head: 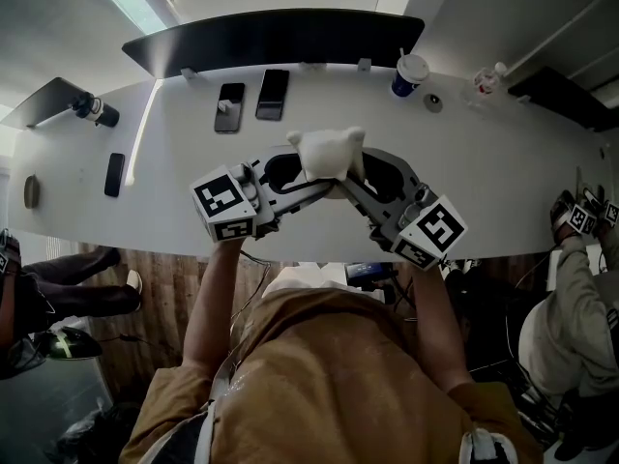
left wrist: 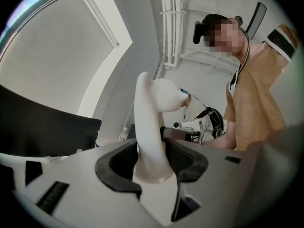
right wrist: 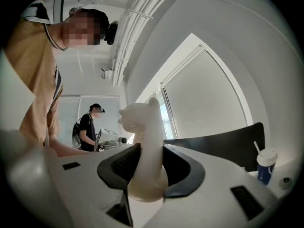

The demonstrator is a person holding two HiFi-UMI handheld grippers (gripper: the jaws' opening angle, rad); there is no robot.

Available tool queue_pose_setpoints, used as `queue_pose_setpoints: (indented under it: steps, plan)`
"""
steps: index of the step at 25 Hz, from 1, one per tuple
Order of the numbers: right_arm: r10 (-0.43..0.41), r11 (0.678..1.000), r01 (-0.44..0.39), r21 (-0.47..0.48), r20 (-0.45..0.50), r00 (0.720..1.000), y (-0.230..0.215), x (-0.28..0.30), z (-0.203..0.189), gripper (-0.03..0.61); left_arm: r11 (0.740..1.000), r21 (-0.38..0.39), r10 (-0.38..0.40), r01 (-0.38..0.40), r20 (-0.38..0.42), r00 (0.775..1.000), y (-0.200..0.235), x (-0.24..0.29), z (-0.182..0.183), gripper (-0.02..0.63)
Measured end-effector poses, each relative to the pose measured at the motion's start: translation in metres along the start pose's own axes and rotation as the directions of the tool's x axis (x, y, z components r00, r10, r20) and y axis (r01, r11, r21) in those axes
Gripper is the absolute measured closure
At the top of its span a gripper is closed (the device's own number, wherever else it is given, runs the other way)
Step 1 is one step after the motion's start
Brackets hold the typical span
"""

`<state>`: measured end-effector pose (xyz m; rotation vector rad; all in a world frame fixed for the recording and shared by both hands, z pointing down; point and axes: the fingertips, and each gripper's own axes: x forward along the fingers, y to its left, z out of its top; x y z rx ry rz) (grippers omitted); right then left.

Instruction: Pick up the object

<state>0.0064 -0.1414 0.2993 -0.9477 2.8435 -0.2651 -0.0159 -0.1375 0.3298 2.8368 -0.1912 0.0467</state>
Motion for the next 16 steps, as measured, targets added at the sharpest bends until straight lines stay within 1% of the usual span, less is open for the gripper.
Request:
queue_pose_setpoints:
  steps: [6, 9, 13, 16]
  plan:
    - [-0.001, 1.000, 0.001, -0.002, -0.013, 1.000, -0.0010, 0.0061, 0.0010, 0.420, 1.000, -0.010, 0.000, 0.000, -0.005, 1.000, 0.0047, -0.0036, 0.0009, 0.425]
    - [0.000, 1.000, 0.000, -0.008, -0.008, 1.000, -0.0014, 0.0025, 0.0011, 0.420, 1.000, -0.005, -0.005, 0.005, 0.006, 1.000, 0.0019, -0.0003, 0.0020, 0.425]
    - [0.000, 1.000, 0.000, 0.005, -0.019, 1.000, -0.0014, 0.0032, -0.0026, 0.420, 1.000, -0.019, -0.014, 0.015, 0.014, 1.000, 0.0015, -0.0004, 0.0017, 0.425]
    - [-0.002, 1.000, 0.003, 0.012, -0.030, 1.000, -0.0009, 0.0062, -0.0070, 0.420, 0.998, -0.048, -0.039, 0.042, 0.049, 0.998, -0.0002, -0.0012, 0.0047, 0.425]
